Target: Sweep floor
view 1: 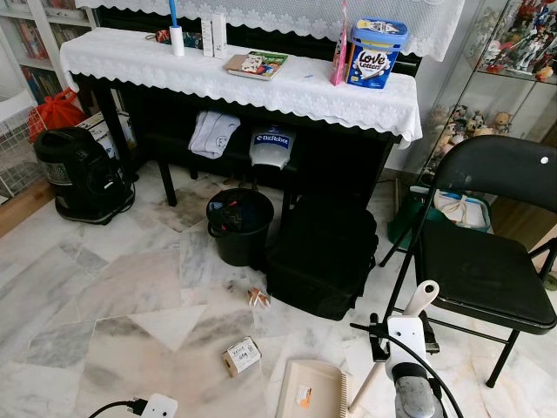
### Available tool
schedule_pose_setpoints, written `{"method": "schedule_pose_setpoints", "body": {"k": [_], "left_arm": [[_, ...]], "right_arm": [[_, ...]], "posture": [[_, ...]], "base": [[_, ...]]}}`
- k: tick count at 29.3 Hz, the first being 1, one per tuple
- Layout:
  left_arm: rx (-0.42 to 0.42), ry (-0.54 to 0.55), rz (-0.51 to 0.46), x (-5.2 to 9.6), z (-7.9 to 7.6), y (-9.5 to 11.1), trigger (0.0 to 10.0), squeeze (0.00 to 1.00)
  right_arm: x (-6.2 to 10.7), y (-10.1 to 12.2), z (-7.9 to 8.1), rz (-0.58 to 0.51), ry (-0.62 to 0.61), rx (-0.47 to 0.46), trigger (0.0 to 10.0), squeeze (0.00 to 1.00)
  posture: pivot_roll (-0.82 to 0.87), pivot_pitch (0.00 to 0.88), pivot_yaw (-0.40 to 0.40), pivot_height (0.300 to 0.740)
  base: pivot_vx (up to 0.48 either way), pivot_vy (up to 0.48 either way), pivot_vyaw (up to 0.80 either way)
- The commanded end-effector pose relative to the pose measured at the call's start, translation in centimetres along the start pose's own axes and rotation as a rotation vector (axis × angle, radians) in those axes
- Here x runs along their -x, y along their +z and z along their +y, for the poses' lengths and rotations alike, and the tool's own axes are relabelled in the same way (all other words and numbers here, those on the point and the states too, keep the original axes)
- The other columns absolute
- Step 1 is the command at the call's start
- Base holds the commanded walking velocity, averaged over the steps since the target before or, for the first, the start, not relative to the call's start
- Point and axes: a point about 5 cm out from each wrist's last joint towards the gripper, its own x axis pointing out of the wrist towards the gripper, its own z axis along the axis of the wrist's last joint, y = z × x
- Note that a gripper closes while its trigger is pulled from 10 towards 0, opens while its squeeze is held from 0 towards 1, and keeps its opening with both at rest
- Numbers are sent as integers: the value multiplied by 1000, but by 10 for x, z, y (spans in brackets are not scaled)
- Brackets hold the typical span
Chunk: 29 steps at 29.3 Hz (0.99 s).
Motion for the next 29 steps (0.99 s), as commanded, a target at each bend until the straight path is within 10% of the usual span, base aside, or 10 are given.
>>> {"method": "schedule_pose_setpoints", "body": {"k": [1, 29], "left_arm": [[38, -83, 21, 1, -24, -6, 10000, 0], [30, -76, 21, 1, -21, -8, 10000, 0]], "right_arm": [[-2, 2, -5, -8, -24, 16, 10000, 0], [-10, 4, -13, 37, -68, -146, 10000, 0]], "posture": [[-12, 0, -129, 740], [-16, 0, -117, 740]], "base": [[0, 0, 0], [0, 0, 0]]}}
